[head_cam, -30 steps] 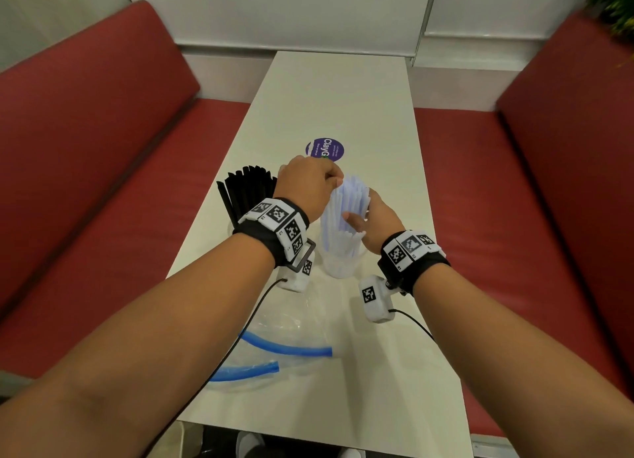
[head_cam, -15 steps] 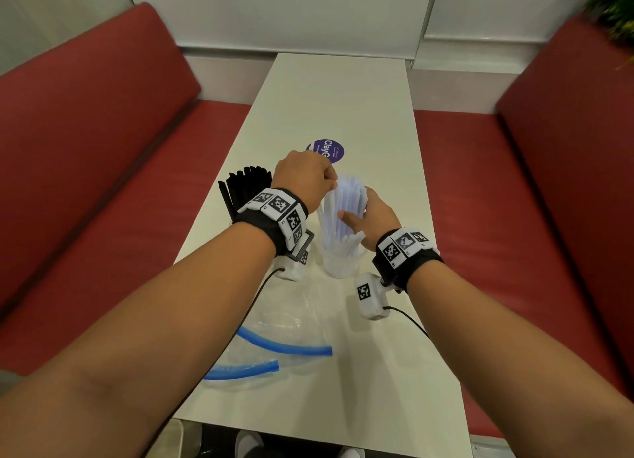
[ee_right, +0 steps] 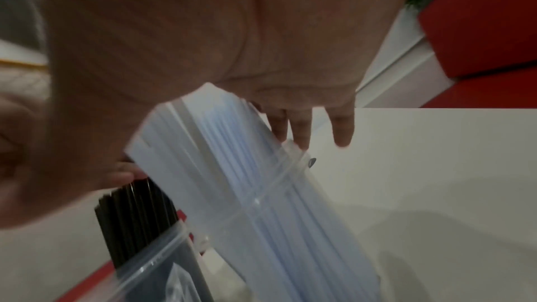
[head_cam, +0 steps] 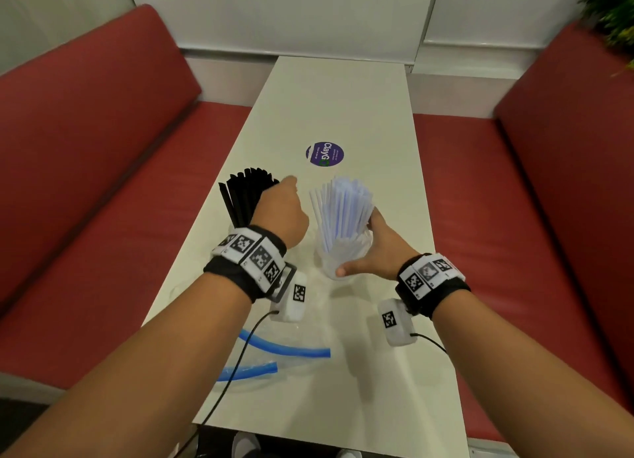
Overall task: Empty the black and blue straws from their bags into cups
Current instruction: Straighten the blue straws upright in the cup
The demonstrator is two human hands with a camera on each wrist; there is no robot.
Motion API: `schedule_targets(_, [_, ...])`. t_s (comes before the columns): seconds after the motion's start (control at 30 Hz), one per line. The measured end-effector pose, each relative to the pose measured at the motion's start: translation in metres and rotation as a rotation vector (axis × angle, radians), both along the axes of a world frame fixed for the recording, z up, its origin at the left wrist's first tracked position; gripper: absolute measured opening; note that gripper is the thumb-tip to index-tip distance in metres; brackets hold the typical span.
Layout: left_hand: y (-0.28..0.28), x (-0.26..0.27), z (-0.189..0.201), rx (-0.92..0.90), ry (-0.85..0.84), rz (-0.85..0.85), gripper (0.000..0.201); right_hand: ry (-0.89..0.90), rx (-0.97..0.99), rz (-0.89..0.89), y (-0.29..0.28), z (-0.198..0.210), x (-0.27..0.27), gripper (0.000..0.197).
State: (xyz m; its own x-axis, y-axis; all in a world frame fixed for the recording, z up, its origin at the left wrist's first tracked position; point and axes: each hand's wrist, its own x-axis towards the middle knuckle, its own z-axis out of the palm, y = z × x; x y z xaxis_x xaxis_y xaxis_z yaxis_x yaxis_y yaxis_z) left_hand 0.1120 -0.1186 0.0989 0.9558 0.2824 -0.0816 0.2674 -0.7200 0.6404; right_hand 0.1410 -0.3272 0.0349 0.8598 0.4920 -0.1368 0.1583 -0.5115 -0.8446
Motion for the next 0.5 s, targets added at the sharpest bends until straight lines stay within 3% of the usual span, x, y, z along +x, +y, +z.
schedule_targets(0.1, [0.000, 0.004, -0.023, 0.088, 0.202, -0.084, 0.040, -0.104, -0.040, -0.102, 0.018, -0.001, 0.005, 0.131])
schedule_targets(0.17, [-0.002, 0.007, -0.029, 0.014, 0.250, -0.154, 0.047, -0.094, -0.091, -0.219, 0.029, 0.000, 0.013, 0.116])
schedule_targets(0.27, [-0.008, 0.011, -0.025, -0.123, 0.195, -0.288, 0.071, -0.051, -0.157, -0.293, 0.041, 0.002, 0.027, 0.083])
schedule_targets(0.37, [-0.018, 0.018, -0.019, -0.205, 0.138, -0.356, 0.075, -0.092, -0.153, -0.278, 0.047, 0.007, 0.035, 0.052])
schedule_targets(0.5, [-0.028, 0.028, -0.010, -0.162, 0.026, -0.363, 0.060, -0.091, -0.077, -0.304, 0.045, 0.010, 0.041, 0.050])
